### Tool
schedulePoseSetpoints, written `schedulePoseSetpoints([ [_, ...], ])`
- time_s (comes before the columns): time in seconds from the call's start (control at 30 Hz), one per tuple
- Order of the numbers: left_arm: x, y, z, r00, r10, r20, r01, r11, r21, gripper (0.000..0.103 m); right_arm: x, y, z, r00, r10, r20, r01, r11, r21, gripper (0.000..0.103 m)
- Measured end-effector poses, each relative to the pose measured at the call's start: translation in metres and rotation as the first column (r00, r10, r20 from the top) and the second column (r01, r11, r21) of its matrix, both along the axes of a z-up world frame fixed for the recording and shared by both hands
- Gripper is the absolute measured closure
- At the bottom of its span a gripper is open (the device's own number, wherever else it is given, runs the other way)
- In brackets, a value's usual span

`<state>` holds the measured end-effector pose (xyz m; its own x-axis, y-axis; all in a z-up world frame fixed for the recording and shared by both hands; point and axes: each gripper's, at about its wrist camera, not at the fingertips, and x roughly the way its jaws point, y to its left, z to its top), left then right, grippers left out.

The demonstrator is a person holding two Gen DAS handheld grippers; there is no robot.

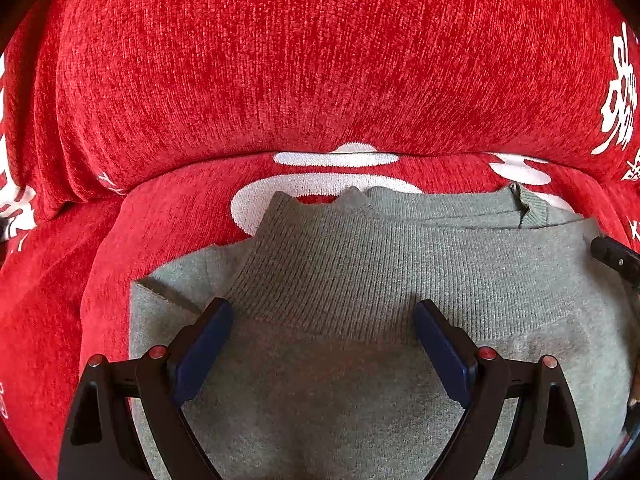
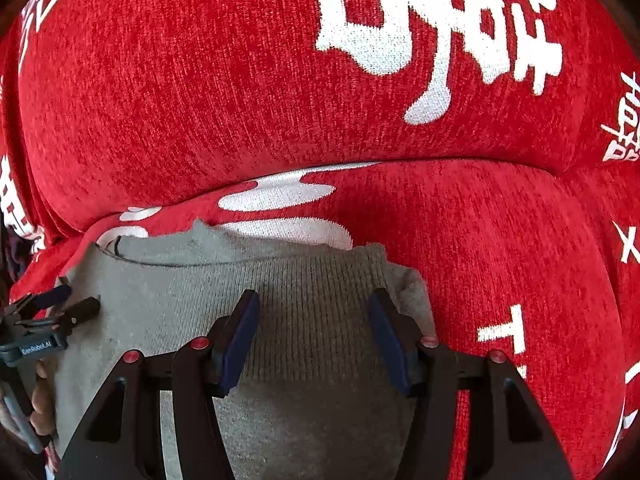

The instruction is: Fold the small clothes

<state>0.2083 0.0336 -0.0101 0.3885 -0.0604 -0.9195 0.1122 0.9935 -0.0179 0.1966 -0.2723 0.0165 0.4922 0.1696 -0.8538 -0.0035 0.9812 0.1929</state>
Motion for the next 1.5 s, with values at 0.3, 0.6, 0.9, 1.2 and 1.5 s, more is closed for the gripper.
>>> schedulePoseSetpoints([
  [0.3, -0.016, -0.008, 0.027, 0.998, -0.005, 0.062, 0.003, 0.999, 0.036, 0.01, -0.009, 0.011, 0.023, 0.998, -0.032, 0.062, 0.038, 0.994, -0.102, 0.041],
  [0.6, 0.013, 0.025, 0.003, 0.989, 0.14, -0.041, -0.139, 0.99, 0.018, 0.009, 0.026, 0.011, -0.001, 0.997, -0.056, -0.055, 0.047, 0.988, -0.144, 0.041],
  [0.9, -0.05, -0.003, 0.033, 0.995, 0.074, 0.062, -0.075, 0.997, 0.015, 0.009, -0.038, 0.06, 0.032, 0.992, 0.124, 0.008, -0.123, 0.988, -0.093, 0.041],
  [1.2, -0.078, 0.016, 0.018, 0.995, 0.098, 0.013, -0.099, 0.995, 0.035, 0.009, -0.075, 0.058, 0.011, 0.991, 0.135, -0.021, -0.136, 0.976, -0.169, 0.035],
  [1.5, -0.144, -0.001, 0.053, 0.992, 0.063, 0.109, -0.064, 0.998, 0.006, 0.009, -0.136, 0.038, 0.047, 0.994, 0.082, 0.067, -0.074, 0.991, -0.109, 0.035],
])
